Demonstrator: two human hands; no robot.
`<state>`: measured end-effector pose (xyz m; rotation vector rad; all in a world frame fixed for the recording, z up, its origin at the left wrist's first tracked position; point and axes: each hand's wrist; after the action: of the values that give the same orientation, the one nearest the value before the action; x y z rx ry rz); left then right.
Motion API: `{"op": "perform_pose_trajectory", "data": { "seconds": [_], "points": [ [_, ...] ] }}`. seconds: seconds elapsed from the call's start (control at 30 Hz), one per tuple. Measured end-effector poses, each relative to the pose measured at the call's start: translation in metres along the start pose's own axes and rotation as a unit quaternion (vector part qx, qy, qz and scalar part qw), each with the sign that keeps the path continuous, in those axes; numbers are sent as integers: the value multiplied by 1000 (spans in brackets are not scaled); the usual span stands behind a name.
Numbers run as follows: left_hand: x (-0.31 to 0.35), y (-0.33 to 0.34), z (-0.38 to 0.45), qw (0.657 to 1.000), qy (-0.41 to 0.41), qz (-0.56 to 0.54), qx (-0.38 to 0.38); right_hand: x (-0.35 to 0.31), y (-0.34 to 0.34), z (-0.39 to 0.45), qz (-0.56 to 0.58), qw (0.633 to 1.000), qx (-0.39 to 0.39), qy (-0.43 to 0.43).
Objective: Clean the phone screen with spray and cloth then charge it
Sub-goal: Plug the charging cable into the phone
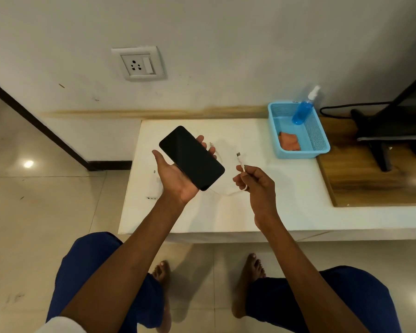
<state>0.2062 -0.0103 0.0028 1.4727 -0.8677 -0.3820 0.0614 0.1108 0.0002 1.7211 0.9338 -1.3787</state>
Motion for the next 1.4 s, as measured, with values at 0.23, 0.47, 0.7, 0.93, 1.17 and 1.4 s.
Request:
{"op": "perform_pose_trajectory", "data": {
  "seconds": [0.23, 0.47, 0.7, 0.93, 1.17, 1.4],
  "points": [
    [33, 4, 9, 999, 43, -10, -17, -3, 19, 22, -98, 994, -41, -39],
    [48, 2, 11, 994, 83, -50, -41, -6, 41, 36, -158, 982, -36, -92],
    [65, 1, 5, 988, 144, -45, -23, -5, 62, 35, -154, 983, -31, -98],
    [68, -2, 6, 986, 158, -34, -31, -1, 76, 37, -166, 981, -9, -105],
    [68, -4, 5, 984, 166, -20, -60, 2, 81, 34, -165, 979, -9, -118],
    [68, -2, 6, 984, 168, -33, -54, 6, 86, 29, -164, 976, -20, -141]
  ]
}}
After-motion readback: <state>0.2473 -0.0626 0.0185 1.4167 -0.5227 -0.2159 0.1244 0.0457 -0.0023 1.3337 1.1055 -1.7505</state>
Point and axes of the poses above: each hand's wrist, its own z-axis towards the middle knuckle, its own y-axis out of the palm, x = y × z, and after that the axes turned 10 degrees about -x, right-handed
